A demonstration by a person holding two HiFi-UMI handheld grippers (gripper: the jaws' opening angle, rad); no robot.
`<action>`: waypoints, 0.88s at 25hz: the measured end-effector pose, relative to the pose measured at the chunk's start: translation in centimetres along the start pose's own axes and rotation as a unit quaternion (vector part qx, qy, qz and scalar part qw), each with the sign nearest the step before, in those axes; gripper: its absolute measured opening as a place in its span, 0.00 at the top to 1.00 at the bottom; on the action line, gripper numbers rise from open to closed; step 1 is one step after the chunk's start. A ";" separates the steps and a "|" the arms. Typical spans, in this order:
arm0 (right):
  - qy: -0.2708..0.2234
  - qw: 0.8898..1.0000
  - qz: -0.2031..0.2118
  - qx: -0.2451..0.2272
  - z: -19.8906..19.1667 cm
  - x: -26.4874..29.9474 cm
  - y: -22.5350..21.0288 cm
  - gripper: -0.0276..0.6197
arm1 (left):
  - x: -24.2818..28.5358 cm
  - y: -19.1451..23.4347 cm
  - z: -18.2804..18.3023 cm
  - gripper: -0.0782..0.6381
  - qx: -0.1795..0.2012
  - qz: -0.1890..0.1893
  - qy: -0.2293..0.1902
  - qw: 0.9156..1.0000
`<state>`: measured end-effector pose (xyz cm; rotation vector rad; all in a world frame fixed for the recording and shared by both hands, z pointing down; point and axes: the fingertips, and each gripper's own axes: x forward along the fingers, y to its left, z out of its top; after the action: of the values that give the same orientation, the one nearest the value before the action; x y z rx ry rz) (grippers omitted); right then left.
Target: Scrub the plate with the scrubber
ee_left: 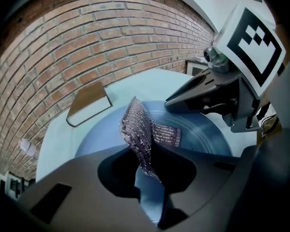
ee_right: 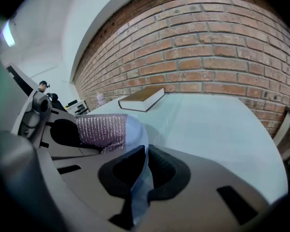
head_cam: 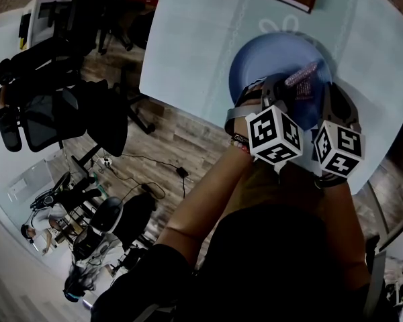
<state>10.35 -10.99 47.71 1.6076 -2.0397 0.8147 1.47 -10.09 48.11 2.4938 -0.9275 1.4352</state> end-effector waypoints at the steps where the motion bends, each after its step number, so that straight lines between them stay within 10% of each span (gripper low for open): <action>1: 0.000 1.000 0.000 0.000 0.0 0.0 0.0 0.88 | 0.1 0.1 0.1 0.78 0.001 0.001 0.001 1.000; 22: 0.004 1.000 0.007 -0.005 0.0 0.2 -0.1 0.88 | -0.2 7.3 -2.7 0.78 -0.025 0.067 0.031 0.997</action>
<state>10.41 -11.17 47.83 1.5835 -2.0492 0.8148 -4.69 -14.80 48.01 2.3787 -1.1225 1.4984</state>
